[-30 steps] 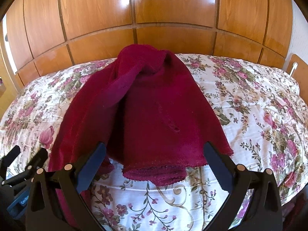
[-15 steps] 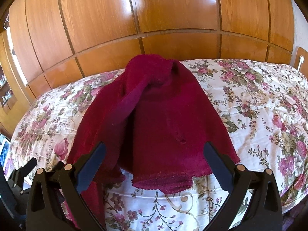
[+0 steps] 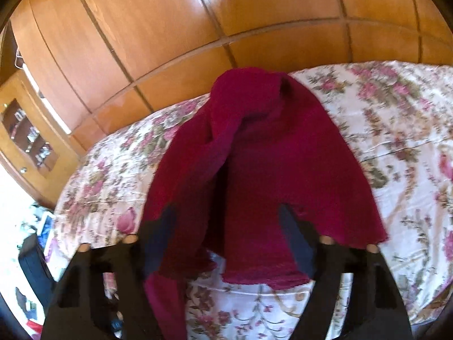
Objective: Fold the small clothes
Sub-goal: 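Grasp the maroon sweater with both grippers and lift it off the bed, then shake out the held maroon sweater with both grippers and lay it flat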
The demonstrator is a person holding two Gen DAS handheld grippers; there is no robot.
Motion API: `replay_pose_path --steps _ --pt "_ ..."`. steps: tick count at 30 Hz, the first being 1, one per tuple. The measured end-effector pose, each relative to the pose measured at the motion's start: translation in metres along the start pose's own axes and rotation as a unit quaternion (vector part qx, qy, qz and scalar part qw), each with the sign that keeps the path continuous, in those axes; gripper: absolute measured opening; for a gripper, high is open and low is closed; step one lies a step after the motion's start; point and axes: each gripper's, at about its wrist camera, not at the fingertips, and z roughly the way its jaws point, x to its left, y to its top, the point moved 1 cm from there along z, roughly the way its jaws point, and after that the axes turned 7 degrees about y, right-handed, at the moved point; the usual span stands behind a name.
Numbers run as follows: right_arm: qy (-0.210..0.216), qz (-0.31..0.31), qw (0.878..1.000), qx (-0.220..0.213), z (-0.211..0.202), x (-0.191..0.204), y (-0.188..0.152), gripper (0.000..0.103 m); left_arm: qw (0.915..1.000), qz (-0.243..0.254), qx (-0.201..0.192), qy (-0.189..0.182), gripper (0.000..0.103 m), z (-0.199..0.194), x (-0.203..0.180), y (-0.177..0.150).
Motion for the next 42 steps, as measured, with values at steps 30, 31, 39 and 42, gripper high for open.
replay_pose_path --steps 30,31,39,42 --pt "-0.291 0.010 0.952 -0.094 -0.049 -0.198 0.177 0.006 0.9865 -0.095 -0.043 0.126 0.004 0.017 0.147 0.116" --pt "-0.304 0.021 0.948 -0.087 -0.045 -0.213 0.183 0.006 0.9832 -0.108 -0.041 0.141 0.004 0.025 0.161 0.130" --pt "-0.351 0.053 0.933 -0.058 -0.017 -0.263 0.202 0.053 0.9622 -0.135 -0.021 0.236 0.032 0.070 0.201 0.208" --pt "-0.352 0.036 0.933 -0.061 -0.025 -0.253 0.196 0.063 0.9607 -0.133 -0.060 0.236 0.068 0.059 0.179 0.207"
